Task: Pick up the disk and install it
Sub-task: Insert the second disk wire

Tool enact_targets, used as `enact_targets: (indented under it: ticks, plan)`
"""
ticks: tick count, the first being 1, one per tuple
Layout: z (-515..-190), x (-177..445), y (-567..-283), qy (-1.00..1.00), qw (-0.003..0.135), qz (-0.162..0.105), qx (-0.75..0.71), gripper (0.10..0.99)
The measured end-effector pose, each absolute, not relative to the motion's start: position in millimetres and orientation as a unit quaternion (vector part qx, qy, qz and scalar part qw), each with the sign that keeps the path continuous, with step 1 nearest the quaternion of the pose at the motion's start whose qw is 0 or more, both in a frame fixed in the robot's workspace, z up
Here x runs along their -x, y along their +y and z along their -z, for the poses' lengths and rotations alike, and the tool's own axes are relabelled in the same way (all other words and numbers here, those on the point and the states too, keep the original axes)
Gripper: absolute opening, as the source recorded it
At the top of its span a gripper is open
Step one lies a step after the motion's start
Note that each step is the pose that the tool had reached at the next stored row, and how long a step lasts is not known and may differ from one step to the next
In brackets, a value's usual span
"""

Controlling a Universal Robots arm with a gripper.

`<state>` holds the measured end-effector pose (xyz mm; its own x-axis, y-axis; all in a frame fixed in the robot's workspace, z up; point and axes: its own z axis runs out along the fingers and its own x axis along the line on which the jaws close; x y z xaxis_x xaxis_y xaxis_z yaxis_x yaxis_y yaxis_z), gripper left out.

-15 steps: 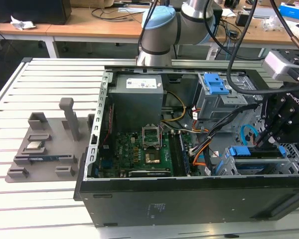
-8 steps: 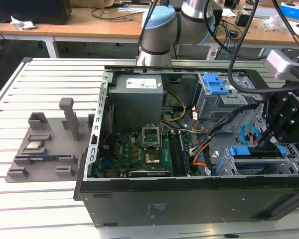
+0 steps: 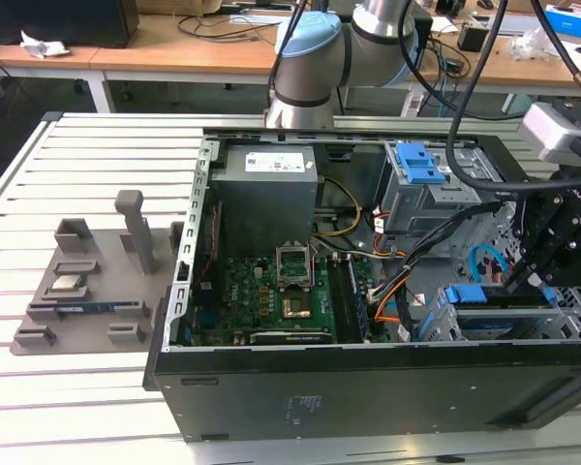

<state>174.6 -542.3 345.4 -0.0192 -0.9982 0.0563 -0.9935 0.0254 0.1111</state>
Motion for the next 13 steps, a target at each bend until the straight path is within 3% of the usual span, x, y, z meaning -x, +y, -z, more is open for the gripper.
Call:
enact_targets:
  ticks: [13]
  plan:
    - [-346.5, -174.6, -543.1, -0.713, 0.058, 0.021, -0.698, 0.161]
